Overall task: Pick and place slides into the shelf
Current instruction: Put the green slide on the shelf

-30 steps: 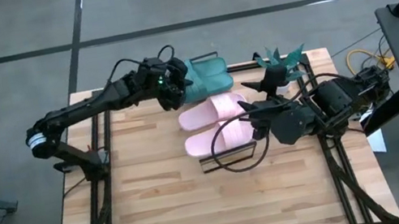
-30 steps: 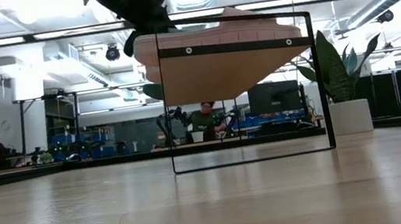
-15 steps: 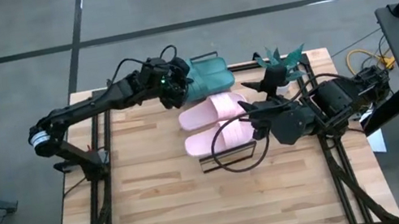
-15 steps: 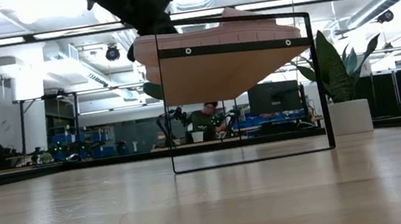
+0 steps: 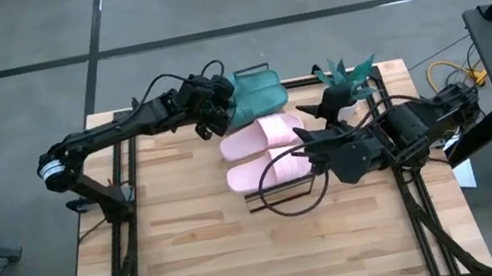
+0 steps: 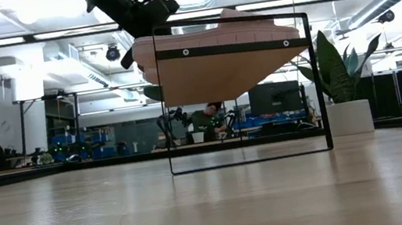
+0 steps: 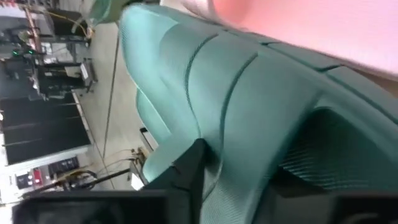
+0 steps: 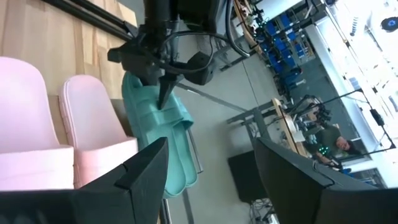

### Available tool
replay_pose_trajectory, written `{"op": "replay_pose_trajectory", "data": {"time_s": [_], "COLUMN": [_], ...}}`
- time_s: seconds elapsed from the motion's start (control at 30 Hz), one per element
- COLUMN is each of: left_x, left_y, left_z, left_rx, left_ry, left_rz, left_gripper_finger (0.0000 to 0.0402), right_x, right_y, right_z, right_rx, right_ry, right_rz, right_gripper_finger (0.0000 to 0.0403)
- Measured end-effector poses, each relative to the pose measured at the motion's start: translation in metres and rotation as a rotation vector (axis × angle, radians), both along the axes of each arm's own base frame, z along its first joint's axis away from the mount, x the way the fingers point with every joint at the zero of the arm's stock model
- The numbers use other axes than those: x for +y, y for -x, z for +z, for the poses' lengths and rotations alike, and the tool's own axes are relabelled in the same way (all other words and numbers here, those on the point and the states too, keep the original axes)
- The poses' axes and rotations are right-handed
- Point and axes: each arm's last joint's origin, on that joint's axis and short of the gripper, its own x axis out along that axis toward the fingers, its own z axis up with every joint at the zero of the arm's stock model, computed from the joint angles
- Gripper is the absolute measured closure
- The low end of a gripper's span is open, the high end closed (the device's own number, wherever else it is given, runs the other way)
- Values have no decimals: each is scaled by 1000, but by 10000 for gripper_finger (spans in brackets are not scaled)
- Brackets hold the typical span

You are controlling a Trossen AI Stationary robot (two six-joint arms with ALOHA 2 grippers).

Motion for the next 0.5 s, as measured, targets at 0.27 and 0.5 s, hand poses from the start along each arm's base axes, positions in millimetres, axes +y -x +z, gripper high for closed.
{"op": "replay_pose_trajectory", "data": {"time_s": [0.27, 0.5], "left_x": [-7, -20], "left_y": [-1, -4], "left_z": [2, 2], "left_rx": [-51, -46], "left_ry": [79, -7], "left_rz": [92, 282], "left_gripper_finger": [209, 130], "right_x": [1, 0], "right_y": [-1, -1], "right_z": [-4, -4], "right_rx": [26, 32], "right_ry": [18, 25], "right_rz": [5, 7], "right_gripper_finger": [172, 172]}}
